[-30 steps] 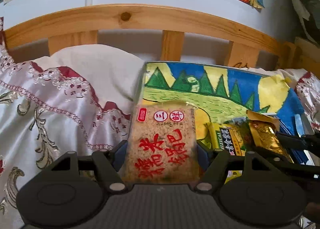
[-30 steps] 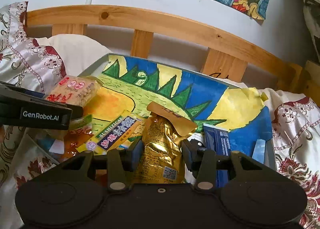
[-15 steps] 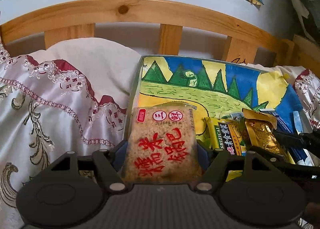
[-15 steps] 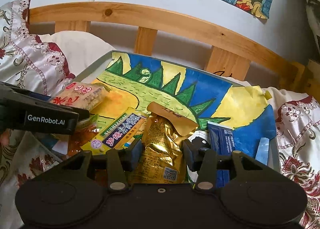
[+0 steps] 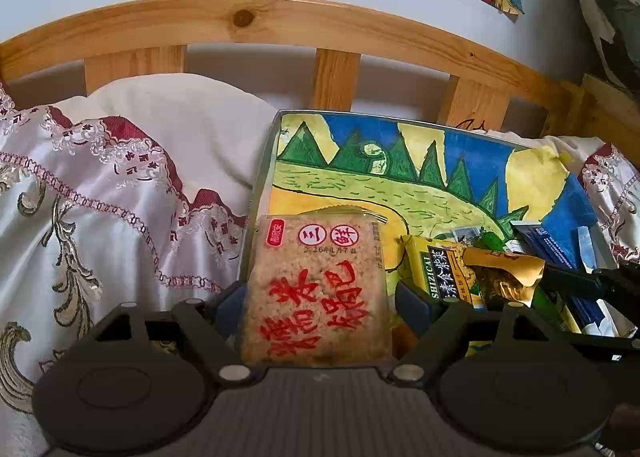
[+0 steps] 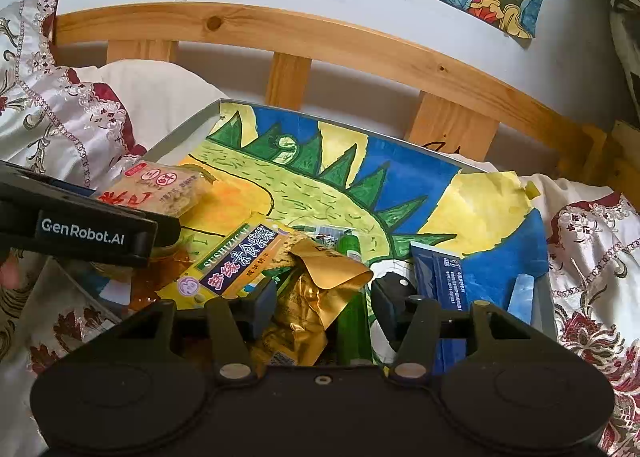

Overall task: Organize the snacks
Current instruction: 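Open both grippers to release the gold packet and rice cracker bag into the tray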

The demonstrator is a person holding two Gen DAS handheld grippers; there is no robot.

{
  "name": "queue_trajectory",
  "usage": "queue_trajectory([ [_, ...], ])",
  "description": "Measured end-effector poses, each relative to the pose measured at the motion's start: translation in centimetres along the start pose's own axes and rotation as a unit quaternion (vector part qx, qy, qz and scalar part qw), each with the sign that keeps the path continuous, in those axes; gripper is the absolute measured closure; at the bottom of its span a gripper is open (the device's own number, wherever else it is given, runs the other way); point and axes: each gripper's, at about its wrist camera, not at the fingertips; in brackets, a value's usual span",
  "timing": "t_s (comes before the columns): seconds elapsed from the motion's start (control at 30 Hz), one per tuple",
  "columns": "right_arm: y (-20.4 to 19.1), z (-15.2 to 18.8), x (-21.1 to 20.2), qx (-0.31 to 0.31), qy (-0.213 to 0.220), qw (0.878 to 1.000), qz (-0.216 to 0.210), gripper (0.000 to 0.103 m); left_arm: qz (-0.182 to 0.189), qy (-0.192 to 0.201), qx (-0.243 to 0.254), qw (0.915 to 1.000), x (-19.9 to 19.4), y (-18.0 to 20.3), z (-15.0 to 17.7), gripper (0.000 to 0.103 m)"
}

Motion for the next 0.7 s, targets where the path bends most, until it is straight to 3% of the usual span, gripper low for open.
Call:
queue_trajectory([
  [0.27, 0.1, -0.1, -0.3, -0.001, 0.004, 1.000, 0.005, 0.042, 0.002, 0.002, -0.011, 0.9999, -0.5, -0.2, -0.1, 0.017],
  [0.37, 0.4, -0.1, -0.7, 0.004, 0.009, 1.000, 0.007, 0.038, -0.020, 0.018, -0.013, 0.9996, -1.2, -0.1, -0.1, 0.007],
  [0.7, 1.6, -0.6, -3.4, 0.031, 0.036, 0.999, 0.007, 0.027, -0.030, 0.032, -0.009, 0.9990, -3.7, 1.0, -0.2, 0.007],
])
Point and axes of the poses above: each gripper's, at about its wrist camera, not at the fingertips, and x roughly the way its jaws point, y to its right, z to its underside, and after that the axes turned 10 degrees about -y, right-handed
